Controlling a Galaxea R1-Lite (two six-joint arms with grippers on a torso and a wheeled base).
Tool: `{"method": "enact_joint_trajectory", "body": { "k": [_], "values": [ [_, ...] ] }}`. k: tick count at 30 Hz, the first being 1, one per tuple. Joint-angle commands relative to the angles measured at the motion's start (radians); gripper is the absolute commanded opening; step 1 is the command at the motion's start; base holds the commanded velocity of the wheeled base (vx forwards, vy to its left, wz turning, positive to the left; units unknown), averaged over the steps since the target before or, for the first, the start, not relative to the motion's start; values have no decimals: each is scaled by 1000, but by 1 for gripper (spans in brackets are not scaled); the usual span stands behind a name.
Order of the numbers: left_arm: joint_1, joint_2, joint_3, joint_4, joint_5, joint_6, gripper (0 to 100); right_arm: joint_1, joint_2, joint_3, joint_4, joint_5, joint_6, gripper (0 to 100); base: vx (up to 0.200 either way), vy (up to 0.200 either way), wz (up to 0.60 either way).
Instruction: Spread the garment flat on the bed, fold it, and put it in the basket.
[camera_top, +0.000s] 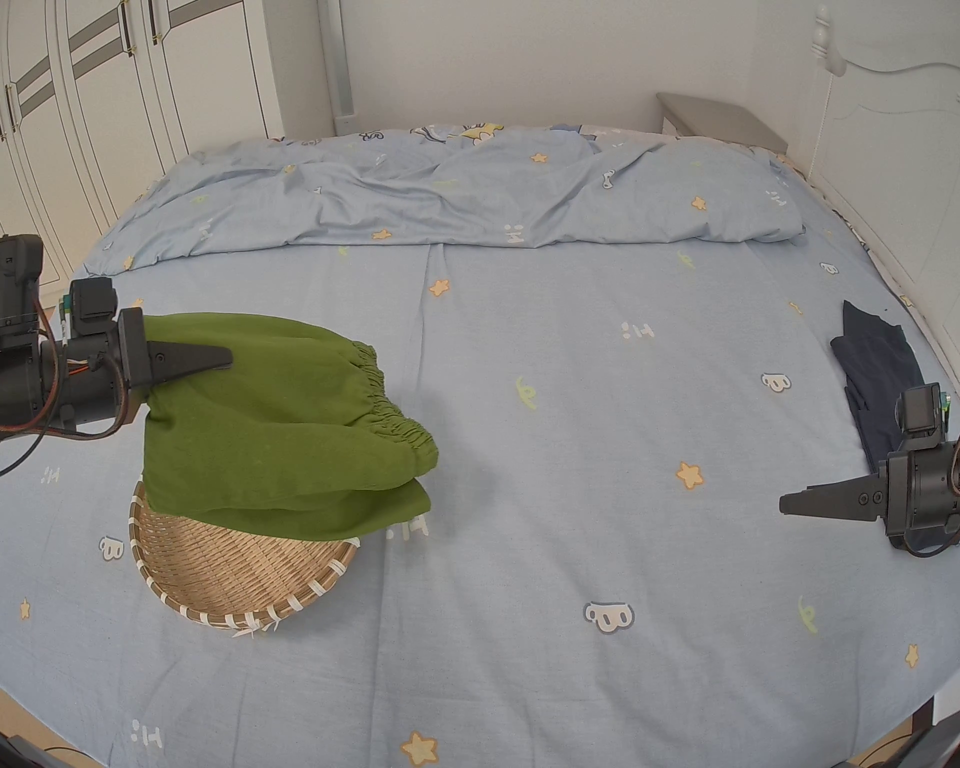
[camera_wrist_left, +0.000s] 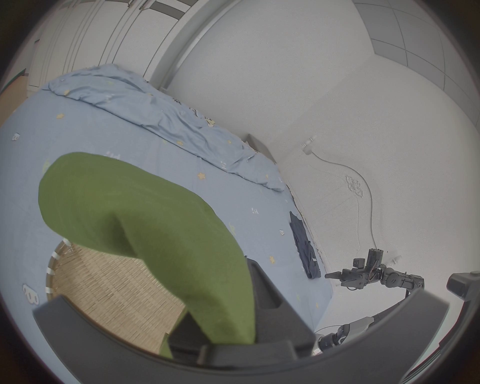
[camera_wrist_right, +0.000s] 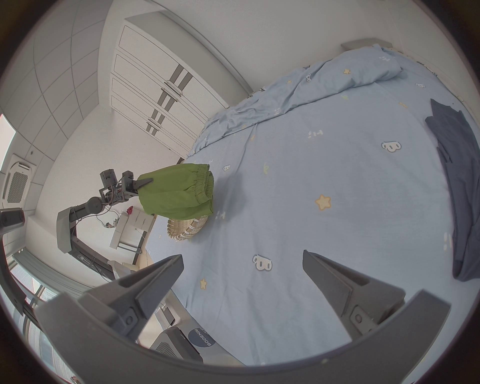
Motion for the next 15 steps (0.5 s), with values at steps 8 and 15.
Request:
{"method": "enact_joint_trajectory", "body": {
  "k": [8,15],
  "values": [
    [68,-116,138,12,-5,-55,0,11,-20,4,5,1,0,100,0,0,0],
    [98,-28,175,162,12,-42,0,12,-21,6,8,1,0,100,0,0,0]
  ]
}}
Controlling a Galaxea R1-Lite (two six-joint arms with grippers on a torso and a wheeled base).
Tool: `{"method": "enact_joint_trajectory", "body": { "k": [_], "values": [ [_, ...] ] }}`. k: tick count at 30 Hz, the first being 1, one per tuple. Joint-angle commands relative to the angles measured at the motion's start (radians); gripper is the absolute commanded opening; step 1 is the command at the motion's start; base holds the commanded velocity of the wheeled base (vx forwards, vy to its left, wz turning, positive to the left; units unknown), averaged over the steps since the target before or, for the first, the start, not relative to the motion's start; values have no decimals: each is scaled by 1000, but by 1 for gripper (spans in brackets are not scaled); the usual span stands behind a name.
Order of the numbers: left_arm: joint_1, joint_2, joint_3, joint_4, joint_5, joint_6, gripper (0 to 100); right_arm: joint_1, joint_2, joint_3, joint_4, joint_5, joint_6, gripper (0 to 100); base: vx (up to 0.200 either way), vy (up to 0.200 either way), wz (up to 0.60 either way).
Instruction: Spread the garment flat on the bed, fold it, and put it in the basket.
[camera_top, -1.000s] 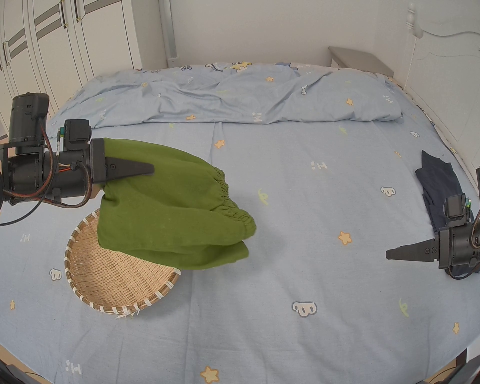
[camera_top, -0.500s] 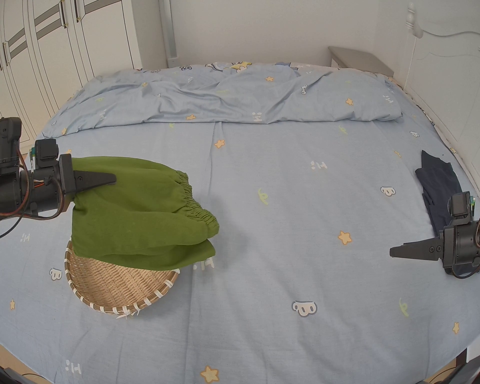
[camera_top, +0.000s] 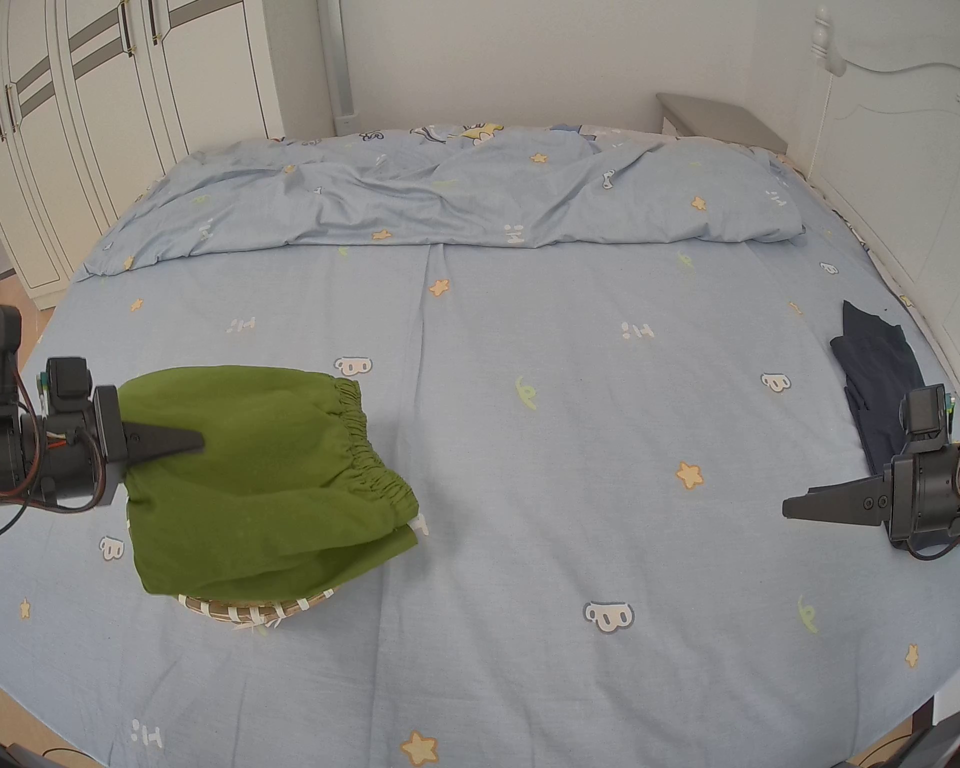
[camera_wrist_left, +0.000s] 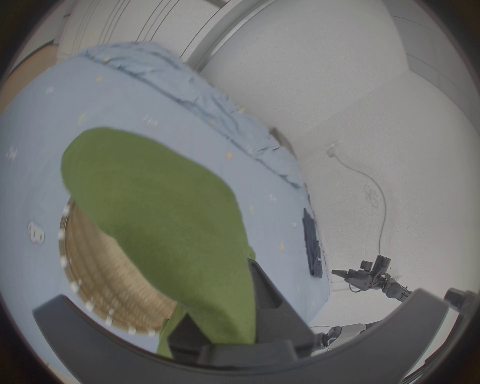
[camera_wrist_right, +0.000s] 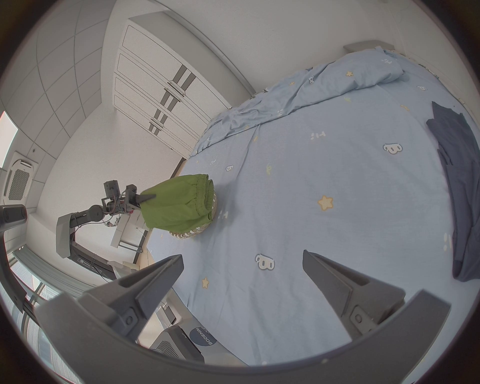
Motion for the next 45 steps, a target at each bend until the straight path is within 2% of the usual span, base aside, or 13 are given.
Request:
{"method": "enact_joint_trajectory", "body": {
  "k": [1,6,11,14,26,27,32,40,45],
  "values": [
    [22,100,-4,86,15,15,0,2,-1,3,0,1,0,100,0,0,0],
    [13,211,-29,96,71,20,0,2,-4,6,-3,1,0,100,0,0,0],
    [10,369,-108,178,226,21,0,3,-4,9,-3,1,0,100,0,0,0],
    [8,432,-164,219,280,21,0,3,-4,9,-3,1,0,100,0,0,0],
    [-7,523,-229,225,291,21,0,3,3,11,-4,1,-2,100,0,0,0],
    [-9,520,-229,227,291,21,100,5,3,11,-4,1,-2,100,0,0,0],
    [-10,483,-231,230,291,17,100,9,3,15,-6,1,-2,100,0,0,0],
    [-5,267,-213,256,294,26,100,5,-23,63,-9,-3,-5,100,0,0,0],
    [-19,43,-179,348,311,84,100,6,-198,212,-10,-35,-12,100,0,0,0]
  ]
}}
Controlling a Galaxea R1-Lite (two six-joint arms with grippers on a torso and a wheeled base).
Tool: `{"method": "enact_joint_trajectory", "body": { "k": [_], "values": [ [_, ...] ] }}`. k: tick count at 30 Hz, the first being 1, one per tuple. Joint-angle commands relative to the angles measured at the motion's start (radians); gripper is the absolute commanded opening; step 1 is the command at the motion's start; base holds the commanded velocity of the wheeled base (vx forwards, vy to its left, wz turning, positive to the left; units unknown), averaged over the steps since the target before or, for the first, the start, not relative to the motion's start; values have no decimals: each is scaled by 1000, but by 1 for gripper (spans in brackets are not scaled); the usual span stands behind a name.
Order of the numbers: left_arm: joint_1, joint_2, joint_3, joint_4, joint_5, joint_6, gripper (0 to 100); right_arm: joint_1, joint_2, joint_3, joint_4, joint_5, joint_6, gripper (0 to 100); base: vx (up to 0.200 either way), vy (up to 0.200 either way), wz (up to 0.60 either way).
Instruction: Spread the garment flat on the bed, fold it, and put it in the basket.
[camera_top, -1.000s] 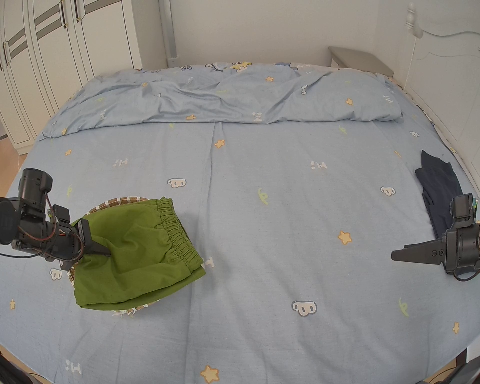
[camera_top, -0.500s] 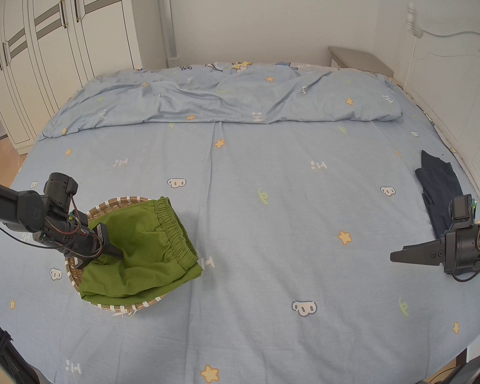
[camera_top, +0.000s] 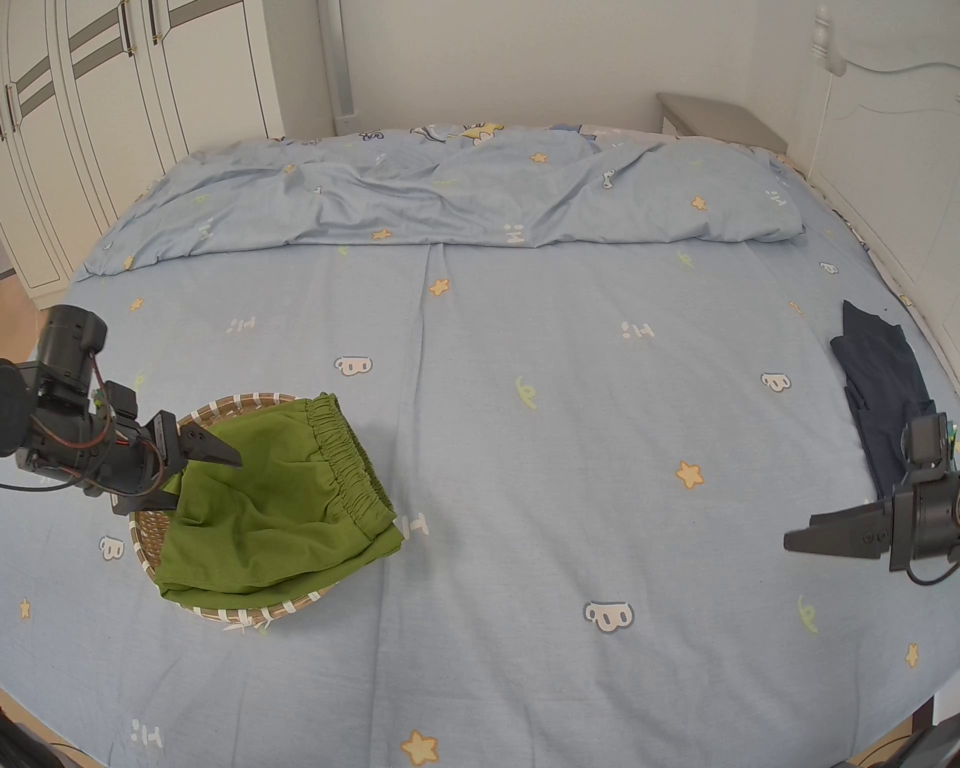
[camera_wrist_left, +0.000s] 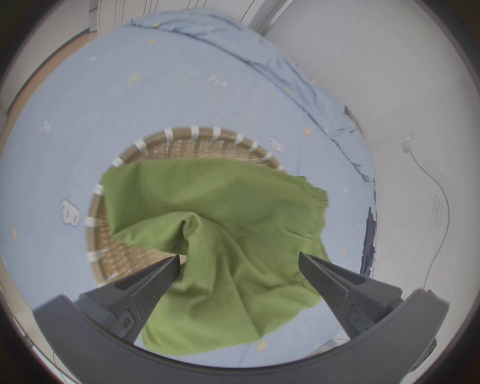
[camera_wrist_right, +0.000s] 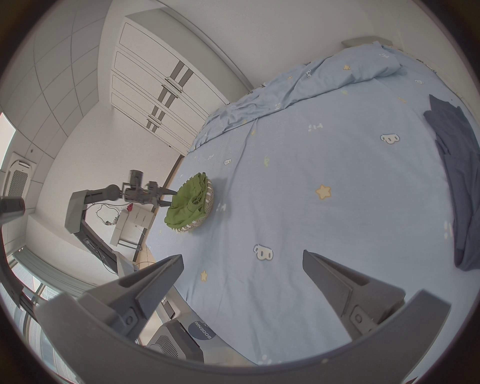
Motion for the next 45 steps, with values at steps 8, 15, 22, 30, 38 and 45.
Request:
{"method": "enact_joint_trajectory", "body": {
  "k": [8,15,22,30,38,45],
  "values": [
    [-183,-705,332,53,267,57,100,-13,-761,481,-8,-123,-12,100,0,0,0],
    [-226,-1165,559,70,425,46,100,-16,-1126,548,133,-136,87,100,0,0,0],
    [-92,-1457,768,56,420,57,100,-16,-1130,542,147,-208,109,100,0,0,0],
    [-72,-1627,894,-48,353,83,100,-17,-1130,542,150,-404,120,100,0,0,0],
    [-71,-1627,1049,-303,339,490,100,-17,-1130,720,-220,-826,-29,100,0,0,0],
    [-72,-1627,1046,-279,342,447,100,-233,-1136,709,-186,-739,-143,100,0,0,0]
  ]
}}
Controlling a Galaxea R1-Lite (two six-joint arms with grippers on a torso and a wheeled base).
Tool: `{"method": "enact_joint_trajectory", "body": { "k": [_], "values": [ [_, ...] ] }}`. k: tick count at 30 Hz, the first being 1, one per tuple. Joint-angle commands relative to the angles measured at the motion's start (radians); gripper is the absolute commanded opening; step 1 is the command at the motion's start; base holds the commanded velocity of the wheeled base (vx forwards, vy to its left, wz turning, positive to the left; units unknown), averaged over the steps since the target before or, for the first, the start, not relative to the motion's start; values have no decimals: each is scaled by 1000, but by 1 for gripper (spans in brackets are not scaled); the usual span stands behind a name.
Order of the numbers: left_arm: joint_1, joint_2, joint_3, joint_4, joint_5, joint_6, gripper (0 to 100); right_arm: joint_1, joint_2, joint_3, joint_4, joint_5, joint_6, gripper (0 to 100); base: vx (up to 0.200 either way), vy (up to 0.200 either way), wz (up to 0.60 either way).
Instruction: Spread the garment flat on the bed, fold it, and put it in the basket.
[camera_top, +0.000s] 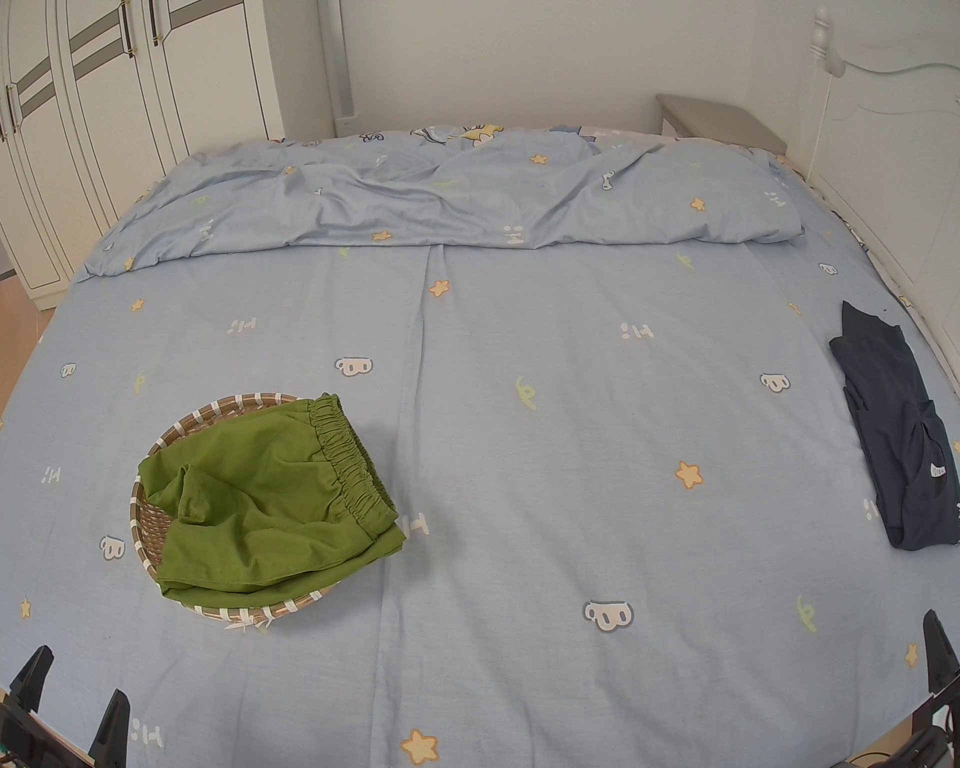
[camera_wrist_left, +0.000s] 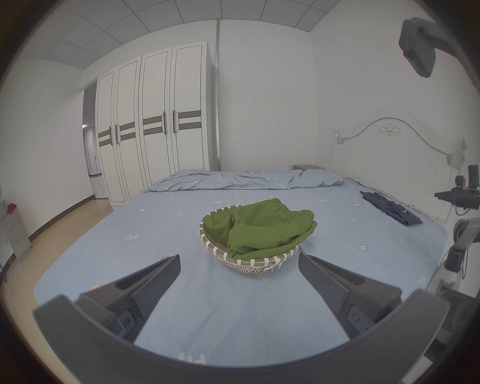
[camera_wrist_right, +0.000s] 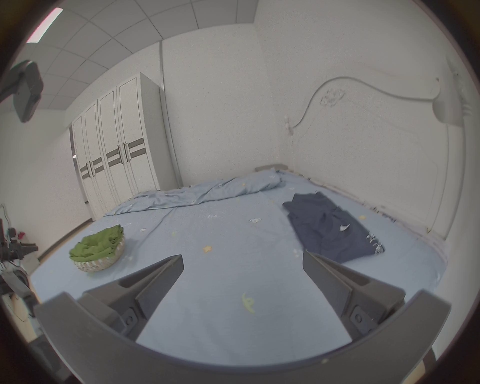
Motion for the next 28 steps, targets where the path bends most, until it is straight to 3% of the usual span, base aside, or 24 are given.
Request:
{"method": "enact_joint_trajectory", "body": {
  "k": [1,6,28],
  "values": [
    [7,-33,65,-49,5,15,100,-180,-29,58,16,40,-114,100,0,0,0],
    [7,-33,65,-49,7,9,100,-118,-111,76,-7,118,-74,100,0,0,0],
    [7,-33,65,-49,8,7,100,-121,-104,76,11,132,-93,100,0,0,0]
  ]
}}
